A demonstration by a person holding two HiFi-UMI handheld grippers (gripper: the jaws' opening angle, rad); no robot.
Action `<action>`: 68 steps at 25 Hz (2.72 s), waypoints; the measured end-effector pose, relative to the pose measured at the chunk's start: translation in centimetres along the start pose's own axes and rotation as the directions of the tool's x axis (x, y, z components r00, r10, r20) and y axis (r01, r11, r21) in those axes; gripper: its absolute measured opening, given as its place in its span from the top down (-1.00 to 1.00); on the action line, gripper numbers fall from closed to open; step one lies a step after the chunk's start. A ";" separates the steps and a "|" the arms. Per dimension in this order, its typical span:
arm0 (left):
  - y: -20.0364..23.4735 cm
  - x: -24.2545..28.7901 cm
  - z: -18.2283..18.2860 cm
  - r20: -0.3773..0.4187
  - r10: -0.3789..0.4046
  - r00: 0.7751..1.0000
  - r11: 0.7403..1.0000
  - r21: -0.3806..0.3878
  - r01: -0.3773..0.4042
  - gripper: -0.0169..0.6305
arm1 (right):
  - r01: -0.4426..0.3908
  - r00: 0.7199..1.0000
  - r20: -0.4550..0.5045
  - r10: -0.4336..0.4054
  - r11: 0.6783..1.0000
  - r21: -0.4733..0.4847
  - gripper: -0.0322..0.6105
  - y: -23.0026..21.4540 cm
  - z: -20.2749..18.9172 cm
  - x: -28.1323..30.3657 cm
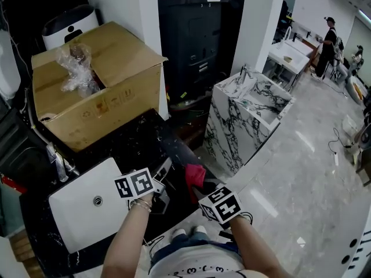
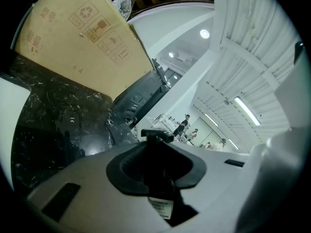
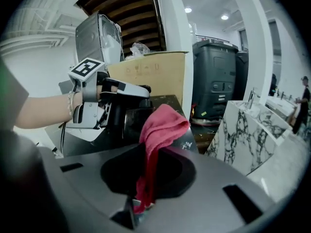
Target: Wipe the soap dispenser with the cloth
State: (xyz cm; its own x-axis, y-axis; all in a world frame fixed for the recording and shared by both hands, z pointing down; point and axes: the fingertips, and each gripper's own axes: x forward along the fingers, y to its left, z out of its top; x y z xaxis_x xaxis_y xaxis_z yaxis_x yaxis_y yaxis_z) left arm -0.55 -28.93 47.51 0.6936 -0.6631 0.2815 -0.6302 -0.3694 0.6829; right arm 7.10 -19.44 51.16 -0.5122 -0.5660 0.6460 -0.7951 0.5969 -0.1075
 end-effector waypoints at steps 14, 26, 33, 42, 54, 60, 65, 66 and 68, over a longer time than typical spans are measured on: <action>0.3 0.0 0.0 -0.003 0.018 1.000 1.000 0.004 -0.018 0.65 | -0.102 0.978 0.181 0.106 0.994 -0.036 0.74 3.9 6.8 1.0; 0.1 -0.1 0.1 -0.001 0.028 1.000 0.998 0.049 -0.028 0.64 | -0.078 0.997 0.003 0.078 0.995 -0.056 0.73 2.6 2.4 0.7; -0.8 -0.4 -0.4 -0.024 -0.003 1.000 0.994 0.105 0.005 0.65 | 0.000 0.997 -0.075 0.001 1.000 0.017 0.73 -0.6 -0.1 -0.8; -1.5 -3.9 -0.6 0.006 -0.217 0.976 0.952 0.221 0.211 0.66 | 0.028 0.995 0.096 -0.040 0.992 0.121 0.73 -3.8 2.6 -3.8; -0.4 -9.5 -1.1 0.101 -0.349 0.932 0.906 0.289 0.308 0.65 | -0.253 0.956 0.135 0.260 0.965 -0.071 0.73 5.5 4.9 -0.7; 1.1 -11.1 -1.0 0.184 -0.343 0.921 0.924 0.244 0.295 0.65 | -0.309 0.929 0.160 0.333 0.938 -0.158 0.73 7.5 6.8 -0.2; 1.4 -11.6 -1.1 0.185 -0.336 0.924 0.925 0.249 0.286 0.64 | -0.377 0.911 0.123 0.394 0.916 -0.136 0.74 8.1 6.9 0.5; 1.3 -11.7 -1.2 0.181 -0.336 0.924 0.923 0.257 0.285 0.64 | -0.387 0.912 0.100 0.398 0.915 -0.113 0.74 7.8 6.3 0.7; 1.0 -11.7 -1.3 0.176 -0.334 0.926 0.921 0.271 0.281 0.64 | -0.376 0.924 0.040 0.380 0.923 -0.084 0.74 6.9 4.8 1.0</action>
State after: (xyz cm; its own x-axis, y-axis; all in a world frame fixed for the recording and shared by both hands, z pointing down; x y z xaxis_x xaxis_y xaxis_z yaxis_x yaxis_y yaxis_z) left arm -8.88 -20.67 45.81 0.7914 -0.6051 -0.0866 -0.4799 -0.7027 0.5252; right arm -0.48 -18.60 47.46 -0.7885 -0.3186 0.5260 -0.5137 0.8115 -0.2785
